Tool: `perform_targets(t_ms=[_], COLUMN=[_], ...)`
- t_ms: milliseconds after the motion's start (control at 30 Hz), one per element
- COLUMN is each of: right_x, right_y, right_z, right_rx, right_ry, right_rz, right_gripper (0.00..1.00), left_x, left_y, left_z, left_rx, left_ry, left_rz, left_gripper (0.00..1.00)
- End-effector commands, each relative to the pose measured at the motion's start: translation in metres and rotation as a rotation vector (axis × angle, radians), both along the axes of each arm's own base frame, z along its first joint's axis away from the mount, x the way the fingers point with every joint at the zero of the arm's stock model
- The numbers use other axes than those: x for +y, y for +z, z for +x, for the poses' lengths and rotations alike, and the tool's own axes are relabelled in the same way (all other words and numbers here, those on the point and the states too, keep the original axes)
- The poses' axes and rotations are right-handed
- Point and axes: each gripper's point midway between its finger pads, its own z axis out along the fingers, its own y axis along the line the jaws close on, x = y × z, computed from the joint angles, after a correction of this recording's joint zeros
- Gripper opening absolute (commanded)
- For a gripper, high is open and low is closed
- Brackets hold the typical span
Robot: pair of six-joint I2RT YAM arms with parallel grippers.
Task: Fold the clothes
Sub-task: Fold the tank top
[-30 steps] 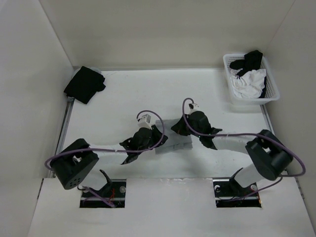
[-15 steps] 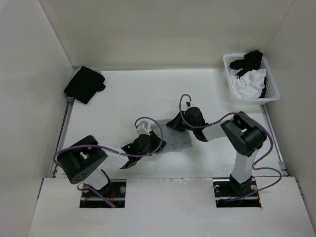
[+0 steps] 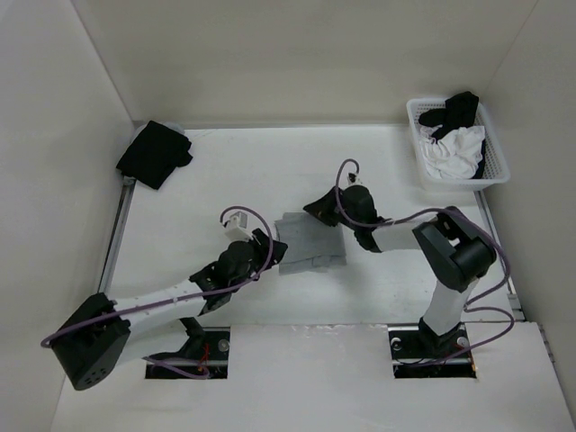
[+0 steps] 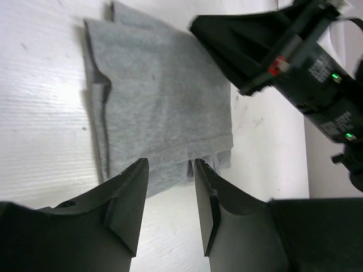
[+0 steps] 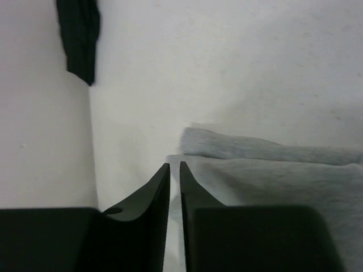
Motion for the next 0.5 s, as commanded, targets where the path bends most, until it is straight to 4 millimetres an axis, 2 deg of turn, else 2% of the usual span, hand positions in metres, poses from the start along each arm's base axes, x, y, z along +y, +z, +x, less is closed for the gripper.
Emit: perform_targets(t_ms=[0, 100, 200, 300, 467], right_x=[-0.002, -0.013, -0.036, -0.075, -0.147], right_y=[0.082, 0.109, 0.12, 0.118, 0.117], right_z=[0.006, -0.015, -0.038, -0.052, -0.066], right_rx=[-0.182, -0.265, -0.332, -0.37, -0.403], right_ry=[-0.01, 0.011, 0.009, -0.049, -0.249], right_rz=[0.097, 0.09, 0.045, -0.049, -0.226], right_gripper=[0.2, 0.34, 0.43, 0.48, 0.57], left_x=[0.031, 0.051, 0.064, 0.079, 0.109], left_y=[-0.004, -0.005, 0.0, 0.005, 0.006], left_z=[0.007, 0.011, 0.011, 0.011, 0.01], left_rx=[-0.018, -0.023, -0.031, -0.03, -0.002], left_ry=[0.076, 0.111, 0.124, 0.136, 0.186], left_rz=[0.109, 0.144, 0.15, 0.202, 0.268], left_gripper=[0.39, 0.45, 0.49, 0.51, 0.53])
